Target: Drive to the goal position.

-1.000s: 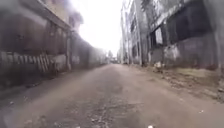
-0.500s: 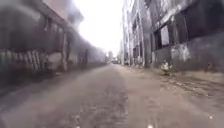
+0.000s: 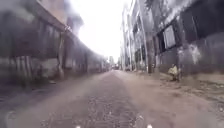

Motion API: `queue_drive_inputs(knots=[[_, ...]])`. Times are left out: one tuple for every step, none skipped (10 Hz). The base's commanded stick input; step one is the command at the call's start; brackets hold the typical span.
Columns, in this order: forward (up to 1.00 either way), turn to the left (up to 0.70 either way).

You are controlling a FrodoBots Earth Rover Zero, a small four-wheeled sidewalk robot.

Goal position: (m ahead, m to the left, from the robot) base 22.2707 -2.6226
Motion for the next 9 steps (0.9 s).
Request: queue_drive_inputs(knots=[[1.0, 0.0], [1.0, 0.0], [1.0, 0.0], [1.0, 0.0], [1.0, 0.0], [1.0, 0.0], [1.0, 0.0], [1.0, 0.0], [1.0, 0.0]])
